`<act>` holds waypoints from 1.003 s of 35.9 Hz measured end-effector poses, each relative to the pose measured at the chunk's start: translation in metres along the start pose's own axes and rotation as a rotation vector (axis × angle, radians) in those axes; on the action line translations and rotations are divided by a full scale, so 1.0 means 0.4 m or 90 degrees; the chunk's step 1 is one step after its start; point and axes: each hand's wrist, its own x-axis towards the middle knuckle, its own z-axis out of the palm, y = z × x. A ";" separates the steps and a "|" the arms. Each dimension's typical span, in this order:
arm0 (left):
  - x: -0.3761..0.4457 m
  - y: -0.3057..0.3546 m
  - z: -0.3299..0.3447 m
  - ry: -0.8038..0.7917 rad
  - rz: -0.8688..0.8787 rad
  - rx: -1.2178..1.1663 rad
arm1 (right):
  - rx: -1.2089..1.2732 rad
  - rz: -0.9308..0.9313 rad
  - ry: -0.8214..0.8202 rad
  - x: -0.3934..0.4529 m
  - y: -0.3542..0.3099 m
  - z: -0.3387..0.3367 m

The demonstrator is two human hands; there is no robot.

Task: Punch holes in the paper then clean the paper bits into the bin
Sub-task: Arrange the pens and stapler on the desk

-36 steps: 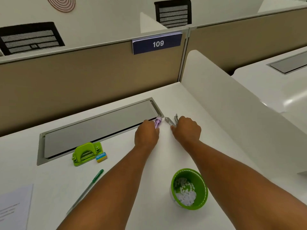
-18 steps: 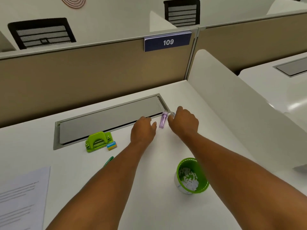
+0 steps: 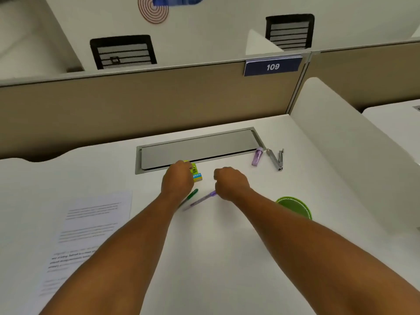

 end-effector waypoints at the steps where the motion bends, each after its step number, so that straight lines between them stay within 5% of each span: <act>1: -0.010 -0.022 -0.001 0.001 -0.002 0.001 | -0.009 -0.037 -0.011 -0.002 -0.009 0.013; 8: -0.062 -0.116 0.010 -0.064 -0.039 0.018 | -0.110 -0.202 -0.002 -0.012 -0.053 0.097; 24: -0.077 -0.180 0.032 -0.211 0.065 0.002 | -0.213 -0.306 0.007 0.057 0.008 0.071; 36: -0.073 -0.236 -0.011 -0.085 -0.035 -0.100 | -0.138 -0.329 0.127 0.141 -0.047 0.079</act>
